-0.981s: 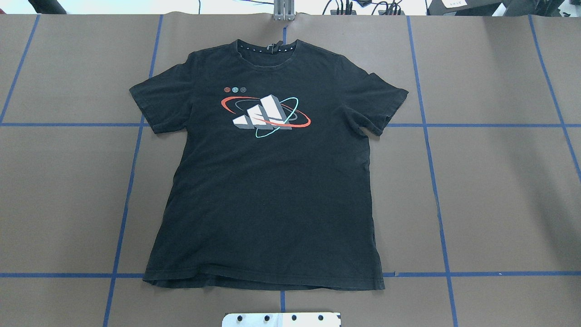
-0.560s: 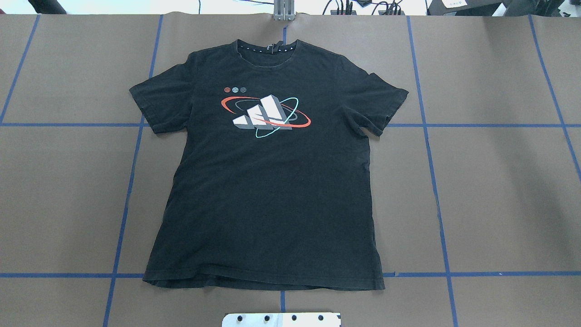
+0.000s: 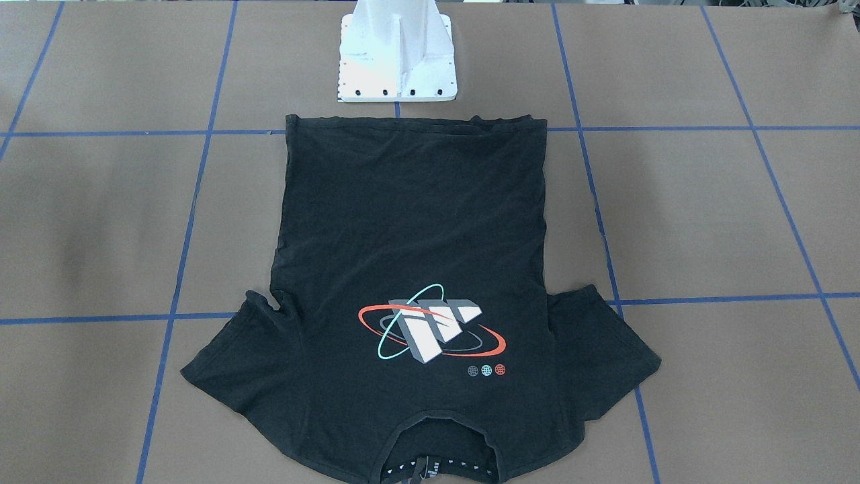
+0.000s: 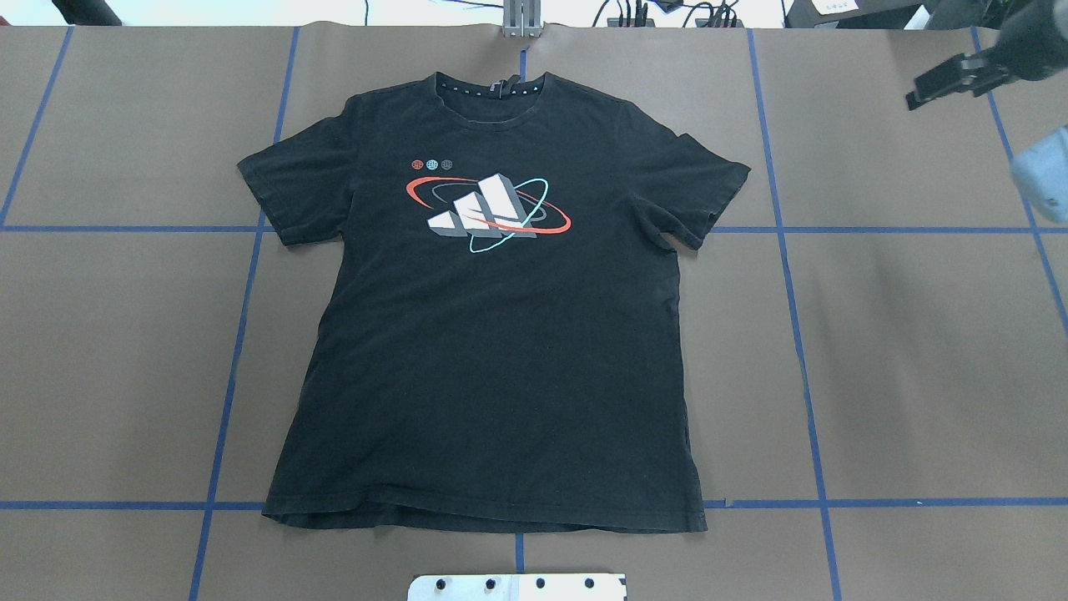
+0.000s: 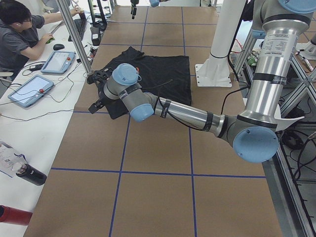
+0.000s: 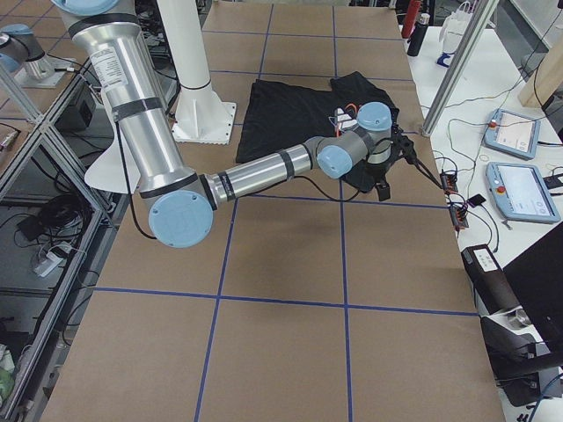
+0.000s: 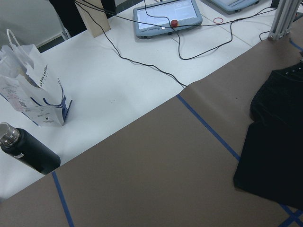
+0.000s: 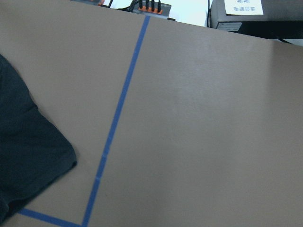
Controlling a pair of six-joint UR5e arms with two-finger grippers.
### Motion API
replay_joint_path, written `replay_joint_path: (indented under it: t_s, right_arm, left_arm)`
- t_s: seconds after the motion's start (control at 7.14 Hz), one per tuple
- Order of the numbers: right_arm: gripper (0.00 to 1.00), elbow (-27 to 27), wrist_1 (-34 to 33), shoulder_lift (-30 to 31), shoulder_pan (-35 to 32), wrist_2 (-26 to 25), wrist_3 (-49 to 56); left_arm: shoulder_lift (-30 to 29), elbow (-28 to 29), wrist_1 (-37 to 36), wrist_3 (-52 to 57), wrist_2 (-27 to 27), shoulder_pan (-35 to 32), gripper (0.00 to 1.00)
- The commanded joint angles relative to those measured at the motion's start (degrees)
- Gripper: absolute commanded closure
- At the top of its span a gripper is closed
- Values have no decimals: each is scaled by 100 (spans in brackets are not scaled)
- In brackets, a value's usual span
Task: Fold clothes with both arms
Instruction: 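Move the right gripper toward the shirt's shoulder nearest it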
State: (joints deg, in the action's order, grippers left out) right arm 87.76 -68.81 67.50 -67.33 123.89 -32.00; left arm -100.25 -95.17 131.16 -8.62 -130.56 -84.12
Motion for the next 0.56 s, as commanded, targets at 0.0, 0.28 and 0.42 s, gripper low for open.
replay_joint_path:
  t_s: [0.0, 0.28, 0.42]
  right_arm:
    - [0, -1097, 1547, -430, 806, -775, -1367]
    - [1, -1822, 2555, -440, 1133, -1155, -1765]
    - [3, -1823, 2557, -448, 1256, -1339, -1827]
  left_arm:
    - [14, 7, 15, -8, -5, 27, 0]
    - [14, 15, 15, 0, 4, 27, 0]
    - [23, 16, 15, 1, 4, 27, 0]
